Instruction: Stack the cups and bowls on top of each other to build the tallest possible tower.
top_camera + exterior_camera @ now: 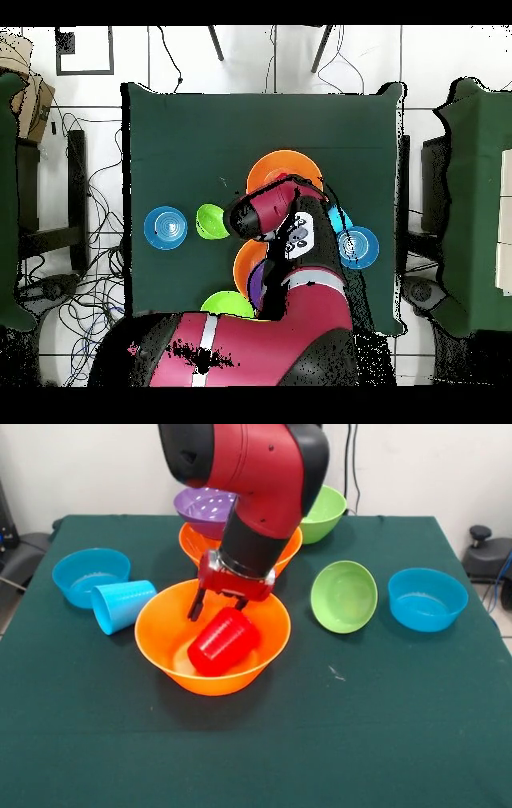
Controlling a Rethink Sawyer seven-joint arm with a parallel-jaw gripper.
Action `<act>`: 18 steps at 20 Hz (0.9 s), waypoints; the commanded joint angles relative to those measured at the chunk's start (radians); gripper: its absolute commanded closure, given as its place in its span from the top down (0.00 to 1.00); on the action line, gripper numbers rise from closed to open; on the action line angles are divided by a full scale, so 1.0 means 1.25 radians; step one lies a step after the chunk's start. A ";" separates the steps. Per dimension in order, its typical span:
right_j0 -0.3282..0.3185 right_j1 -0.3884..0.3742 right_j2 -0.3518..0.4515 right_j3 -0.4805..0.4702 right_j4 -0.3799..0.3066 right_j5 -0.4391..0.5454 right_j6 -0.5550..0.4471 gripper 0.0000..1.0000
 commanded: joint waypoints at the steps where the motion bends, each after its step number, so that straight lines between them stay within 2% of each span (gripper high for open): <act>1: -0.030 0.056 0.098 -0.097 -0.008 -0.056 -0.050 1.00; 5: -0.074 0.039 0.139 -0.084 0.011 -0.036 -0.110 1.00; 10: -0.091 -0.009 0.158 -0.049 0.032 0.004 -0.127 1.00; 18: -0.119 -0.052 0.191 -0.019 0.061 0.032 -0.137 1.00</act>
